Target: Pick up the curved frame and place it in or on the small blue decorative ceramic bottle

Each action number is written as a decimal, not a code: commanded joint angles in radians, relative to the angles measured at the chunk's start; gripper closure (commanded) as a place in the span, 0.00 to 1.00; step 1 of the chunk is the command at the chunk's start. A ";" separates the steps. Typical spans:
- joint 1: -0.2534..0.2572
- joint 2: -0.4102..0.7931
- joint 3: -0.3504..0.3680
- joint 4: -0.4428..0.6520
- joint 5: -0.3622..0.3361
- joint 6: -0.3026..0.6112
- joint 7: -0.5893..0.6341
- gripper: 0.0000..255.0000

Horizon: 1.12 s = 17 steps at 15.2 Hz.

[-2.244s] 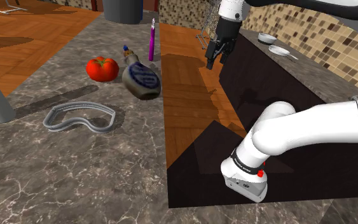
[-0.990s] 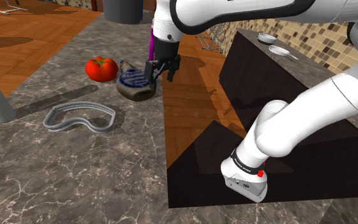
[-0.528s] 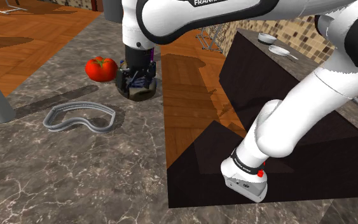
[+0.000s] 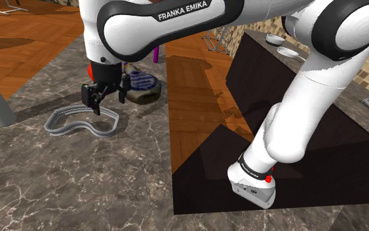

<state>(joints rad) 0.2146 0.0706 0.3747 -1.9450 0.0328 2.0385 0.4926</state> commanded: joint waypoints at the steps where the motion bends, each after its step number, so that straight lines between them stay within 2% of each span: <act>1: 0.018 0.065 0.012 0.059 -0.024 0.007 0.026 0.00; 4: 0.051 0.163 0.024 0.156 -0.063 0.008 0.064 0.00; 11: 0.059 0.200 0.019 0.108 -0.080 0.090 0.075 0.00; 17: 0.060 0.204 0.019 0.105 -0.081 0.097 0.076 0.00</act>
<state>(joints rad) 0.2744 0.2744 0.3937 -1.8401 -0.0485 2.1352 0.5681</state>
